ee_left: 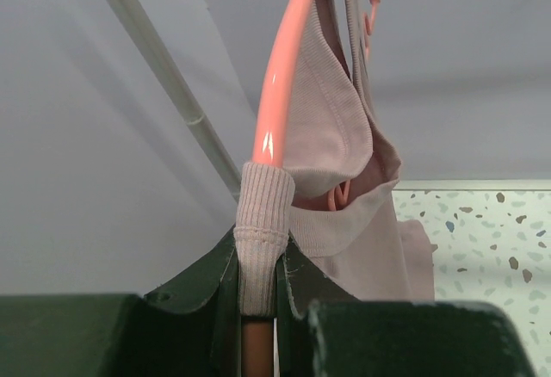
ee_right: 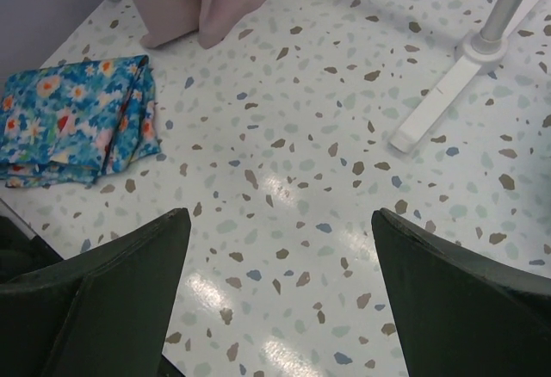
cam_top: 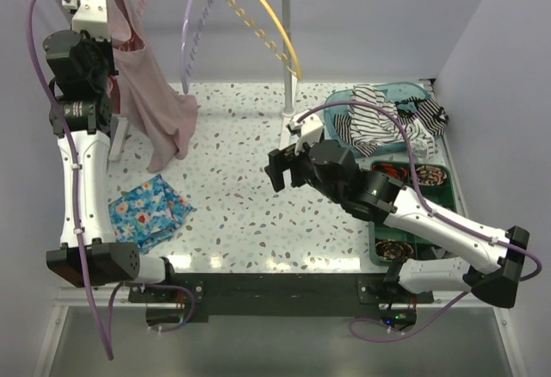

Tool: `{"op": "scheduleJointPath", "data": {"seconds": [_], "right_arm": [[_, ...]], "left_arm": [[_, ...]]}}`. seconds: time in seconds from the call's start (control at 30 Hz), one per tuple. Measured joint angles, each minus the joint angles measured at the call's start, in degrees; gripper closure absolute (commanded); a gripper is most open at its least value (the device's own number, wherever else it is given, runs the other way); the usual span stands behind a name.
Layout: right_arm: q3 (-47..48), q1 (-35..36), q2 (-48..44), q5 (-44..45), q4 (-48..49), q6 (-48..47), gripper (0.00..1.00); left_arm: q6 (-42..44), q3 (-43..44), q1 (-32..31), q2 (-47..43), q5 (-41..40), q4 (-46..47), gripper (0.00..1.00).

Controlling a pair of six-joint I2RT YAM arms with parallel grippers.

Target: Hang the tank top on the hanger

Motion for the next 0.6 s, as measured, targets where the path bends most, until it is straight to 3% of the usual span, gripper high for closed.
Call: {"op": "scheduleJointPath", "data": {"seconds": [0.6], "right_arm": [[-8.33,0.00,4.42,-9.64,3.85,1.86,0.10]], "left_arm": [[-1.27,8.81,2.97,6.21,6.27,0.98,1.00]]}}
